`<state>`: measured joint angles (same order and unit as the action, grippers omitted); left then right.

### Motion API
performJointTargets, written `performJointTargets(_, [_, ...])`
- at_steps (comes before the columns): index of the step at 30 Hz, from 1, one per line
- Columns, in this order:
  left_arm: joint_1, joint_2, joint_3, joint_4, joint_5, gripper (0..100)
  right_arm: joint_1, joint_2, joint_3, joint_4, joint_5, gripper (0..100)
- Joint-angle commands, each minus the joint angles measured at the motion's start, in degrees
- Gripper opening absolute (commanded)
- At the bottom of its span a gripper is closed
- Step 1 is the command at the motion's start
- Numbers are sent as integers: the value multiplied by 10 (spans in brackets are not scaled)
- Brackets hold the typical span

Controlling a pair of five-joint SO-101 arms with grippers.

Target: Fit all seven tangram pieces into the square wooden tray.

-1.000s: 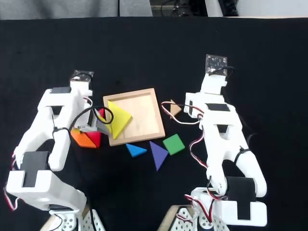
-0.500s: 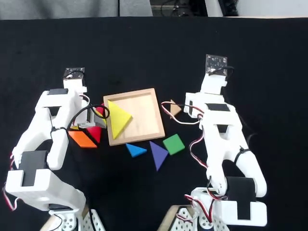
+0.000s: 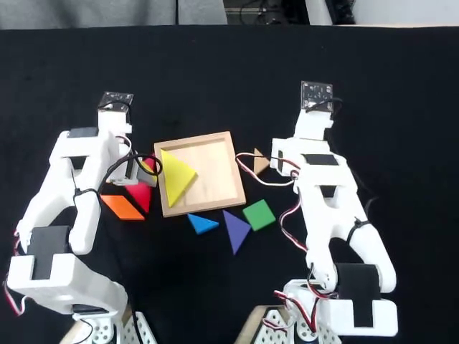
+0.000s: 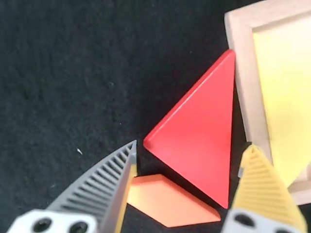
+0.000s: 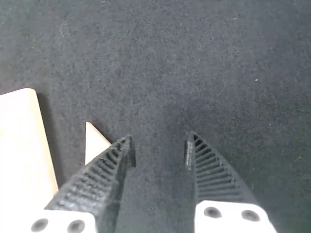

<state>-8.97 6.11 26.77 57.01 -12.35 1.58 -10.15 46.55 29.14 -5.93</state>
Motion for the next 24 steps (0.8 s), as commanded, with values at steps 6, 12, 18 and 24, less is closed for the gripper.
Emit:
performJointTargets(6, [-6,26,-11,-31,-7,325,-8,-27,-4,-9,6,177])
performJointTargets(12, [-5,66,-63,24,-5,323,-7,-27,-4,-9,6,177])
performJointTargets(18, [-2,71,-67,23,-10,321,-7,-27,-4,-10,6,177])
performJointTargets(24, [-1,71,-64,11,-5,321,-7,-27,-4,-10,6,177])
